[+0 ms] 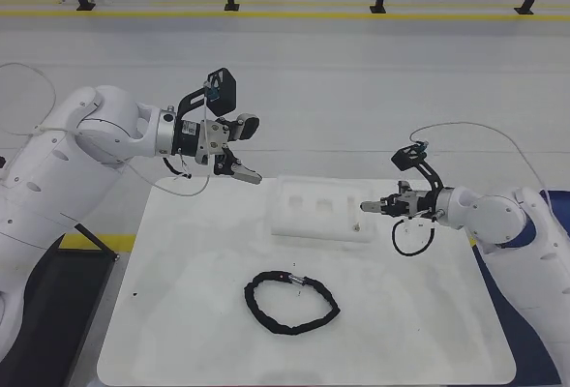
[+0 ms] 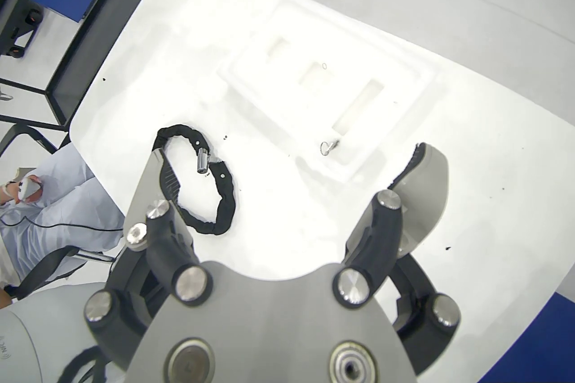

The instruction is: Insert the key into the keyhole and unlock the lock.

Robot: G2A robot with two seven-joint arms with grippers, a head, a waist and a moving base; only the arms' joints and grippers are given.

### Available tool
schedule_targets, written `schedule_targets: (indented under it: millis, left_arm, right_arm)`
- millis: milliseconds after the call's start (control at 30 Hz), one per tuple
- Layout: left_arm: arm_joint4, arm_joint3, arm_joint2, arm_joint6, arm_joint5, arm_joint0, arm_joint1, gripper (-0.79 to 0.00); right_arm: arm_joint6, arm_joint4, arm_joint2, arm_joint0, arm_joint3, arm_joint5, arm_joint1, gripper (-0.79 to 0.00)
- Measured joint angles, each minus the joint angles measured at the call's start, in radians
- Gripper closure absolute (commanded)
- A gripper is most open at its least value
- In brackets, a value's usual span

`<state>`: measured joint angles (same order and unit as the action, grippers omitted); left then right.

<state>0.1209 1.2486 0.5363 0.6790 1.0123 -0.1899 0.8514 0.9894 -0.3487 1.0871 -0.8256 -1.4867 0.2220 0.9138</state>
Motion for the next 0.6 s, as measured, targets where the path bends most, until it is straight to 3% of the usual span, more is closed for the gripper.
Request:
schedule_targets:
  millis: [333, 600]
  left_arm:
    - [0.0, 0.0, 0.0, 0.0, 0.0, 0.0, 0.0, -0.785]
    - [0.0, 0.0, 0.0, 0.0, 0.0, 0.0, 0.0, -0.785]
  right_arm:
    - [-0.009, -0.019, -0.217, 0.151, 0.229, -0.077, 0.082, -0.785]
    - [0.003, -0.085, -0.36, 0.238, 0.335, -0.166, 0.149, -0.785]
